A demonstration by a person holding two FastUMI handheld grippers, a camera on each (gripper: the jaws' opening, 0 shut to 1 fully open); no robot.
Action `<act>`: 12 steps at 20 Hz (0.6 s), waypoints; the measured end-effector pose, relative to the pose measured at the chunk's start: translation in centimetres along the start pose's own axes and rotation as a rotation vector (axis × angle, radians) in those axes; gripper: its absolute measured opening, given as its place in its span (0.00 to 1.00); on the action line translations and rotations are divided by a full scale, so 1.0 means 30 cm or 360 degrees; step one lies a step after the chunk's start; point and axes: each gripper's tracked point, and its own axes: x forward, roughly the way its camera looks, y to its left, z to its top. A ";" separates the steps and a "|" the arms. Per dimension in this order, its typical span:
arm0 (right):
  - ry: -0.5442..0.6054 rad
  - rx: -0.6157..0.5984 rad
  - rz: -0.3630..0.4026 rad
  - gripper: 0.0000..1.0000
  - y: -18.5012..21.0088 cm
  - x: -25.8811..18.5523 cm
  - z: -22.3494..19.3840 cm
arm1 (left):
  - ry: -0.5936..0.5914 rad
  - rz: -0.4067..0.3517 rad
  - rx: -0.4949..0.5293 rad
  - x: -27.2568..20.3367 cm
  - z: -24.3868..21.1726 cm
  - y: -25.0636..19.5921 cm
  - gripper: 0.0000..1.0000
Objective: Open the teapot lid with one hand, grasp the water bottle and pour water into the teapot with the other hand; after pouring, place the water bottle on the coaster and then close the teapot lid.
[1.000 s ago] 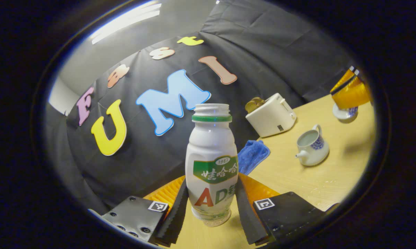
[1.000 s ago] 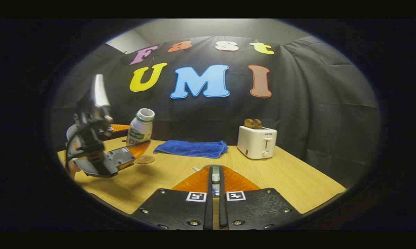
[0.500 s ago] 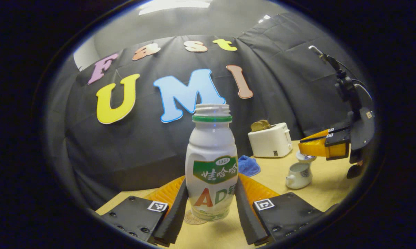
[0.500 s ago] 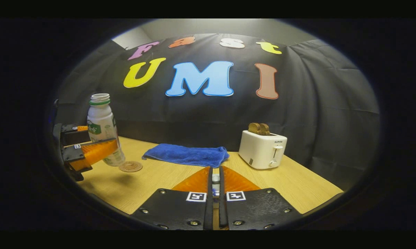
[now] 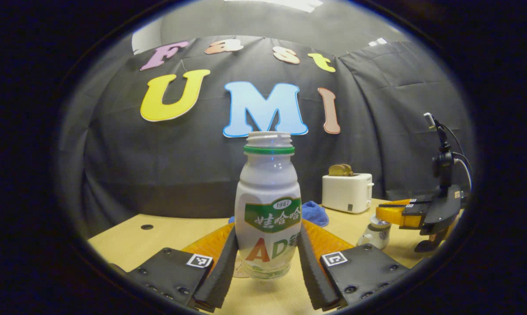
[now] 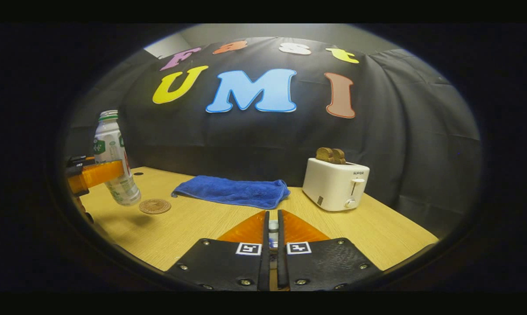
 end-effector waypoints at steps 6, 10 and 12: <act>0.0023 0.0030 0.0021 0.06 0.008 0.017 -0.024 | 0.0049 0.0001 -0.0007 0.009 -0.019 0.000 0.82; 0.0045 0.0063 0.0034 0.07 0.010 0.017 -0.045 | 0.0068 0.0010 -0.0011 0.012 -0.026 0.008 0.76; 0.0049 0.0068 0.0036 0.00 0.009 0.020 -0.059 | 0.0073 0.0010 -0.0014 0.013 -0.028 0.008 0.72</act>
